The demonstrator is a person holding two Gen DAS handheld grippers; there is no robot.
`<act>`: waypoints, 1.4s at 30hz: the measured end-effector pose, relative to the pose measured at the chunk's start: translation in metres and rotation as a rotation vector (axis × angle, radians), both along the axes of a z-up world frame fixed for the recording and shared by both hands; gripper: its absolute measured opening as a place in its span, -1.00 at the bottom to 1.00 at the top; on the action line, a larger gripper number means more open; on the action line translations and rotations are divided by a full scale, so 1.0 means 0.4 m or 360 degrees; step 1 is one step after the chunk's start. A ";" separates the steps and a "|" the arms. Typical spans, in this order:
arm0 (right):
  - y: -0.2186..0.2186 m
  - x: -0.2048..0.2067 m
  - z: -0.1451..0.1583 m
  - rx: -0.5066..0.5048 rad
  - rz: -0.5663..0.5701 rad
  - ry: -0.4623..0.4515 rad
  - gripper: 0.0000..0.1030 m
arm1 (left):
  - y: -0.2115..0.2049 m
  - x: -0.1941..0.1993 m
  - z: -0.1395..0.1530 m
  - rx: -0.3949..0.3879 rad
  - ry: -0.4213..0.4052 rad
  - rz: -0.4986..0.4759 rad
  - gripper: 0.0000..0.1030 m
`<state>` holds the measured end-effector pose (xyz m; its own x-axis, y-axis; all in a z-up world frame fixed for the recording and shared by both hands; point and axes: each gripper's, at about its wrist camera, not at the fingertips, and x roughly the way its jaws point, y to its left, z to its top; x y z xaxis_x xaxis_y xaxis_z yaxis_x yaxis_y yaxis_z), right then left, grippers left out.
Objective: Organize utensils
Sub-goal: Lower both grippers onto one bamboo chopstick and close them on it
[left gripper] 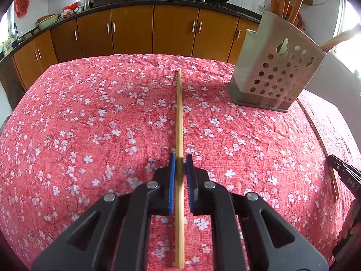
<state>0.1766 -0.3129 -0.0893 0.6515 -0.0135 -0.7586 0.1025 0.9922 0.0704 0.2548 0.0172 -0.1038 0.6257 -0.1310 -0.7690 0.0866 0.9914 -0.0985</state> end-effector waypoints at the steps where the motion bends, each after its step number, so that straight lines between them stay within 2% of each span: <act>1: 0.000 -0.001 0.001 -0.0001 0.0000 0.0000 -0.85 | 0.000 0.000 -0.001 -0.0007 0.0000 0.0000 -0.77; 5: -0.001 -0.003 0.001 0.0005 0.0000 -0.0002 -0.84 | 0.006 -0.003 0.000 -0.0041 0.0002 0.0004 -0.77; 39: -0.002 0.001 0.000 0.0017 -0.0002 -0.0004 -0.84 | 0.000 -0.003 0.001 -0.0047 0.0003 -0.0003 -0.74; 42: -0.011 -0.006 -0.002 0.0049 -0.0007 -0.0006 -0.84 | -0.010 -0.017 0.003 0.0002 0.0009 -0.0022 -0.70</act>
